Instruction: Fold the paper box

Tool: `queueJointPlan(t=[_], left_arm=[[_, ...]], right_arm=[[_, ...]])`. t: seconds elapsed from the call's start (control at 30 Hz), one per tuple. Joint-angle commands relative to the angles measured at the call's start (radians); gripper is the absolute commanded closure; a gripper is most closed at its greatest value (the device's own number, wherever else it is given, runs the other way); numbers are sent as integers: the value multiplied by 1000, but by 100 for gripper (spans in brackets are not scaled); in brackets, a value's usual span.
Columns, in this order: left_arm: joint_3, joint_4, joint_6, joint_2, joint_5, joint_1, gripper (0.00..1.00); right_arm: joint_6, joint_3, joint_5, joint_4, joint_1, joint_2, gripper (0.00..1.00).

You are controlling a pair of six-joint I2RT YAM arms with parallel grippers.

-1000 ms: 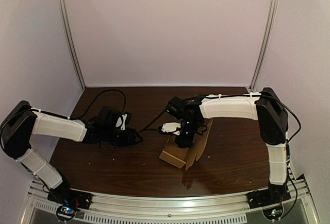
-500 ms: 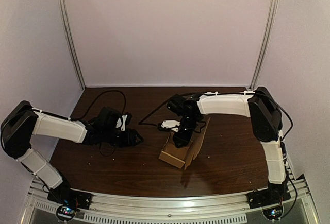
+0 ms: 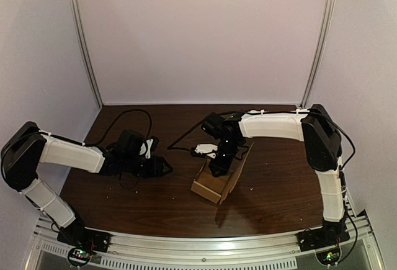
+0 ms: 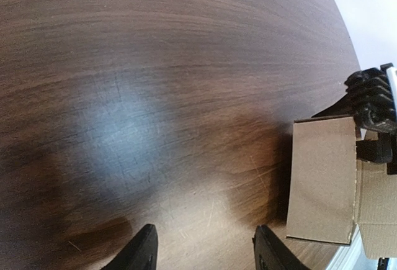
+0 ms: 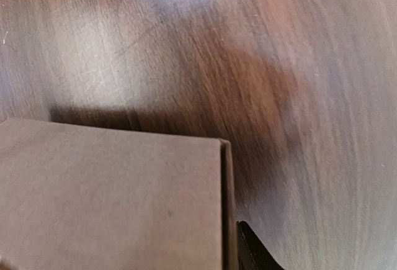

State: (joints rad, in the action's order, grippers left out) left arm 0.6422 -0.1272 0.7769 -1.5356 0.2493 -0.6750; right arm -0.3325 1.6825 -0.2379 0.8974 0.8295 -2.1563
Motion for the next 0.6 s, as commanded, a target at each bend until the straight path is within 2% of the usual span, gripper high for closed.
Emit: queueJointPlan(t=[0.0, 0.4, 0.57], left_arm=[[-11, -41, 0, -12, 11, 0, 45], [-24, -54, 8, -9, 21, 0, 45], [-24, -55, 4, -11, 19, 0, 45]], right_arm=[[19, -13, 58, -31, -1, 73, 67], [27, -5, 71, 19, -1, 33, 67], [15, -11, 115, 28, 0, 37, 72]])
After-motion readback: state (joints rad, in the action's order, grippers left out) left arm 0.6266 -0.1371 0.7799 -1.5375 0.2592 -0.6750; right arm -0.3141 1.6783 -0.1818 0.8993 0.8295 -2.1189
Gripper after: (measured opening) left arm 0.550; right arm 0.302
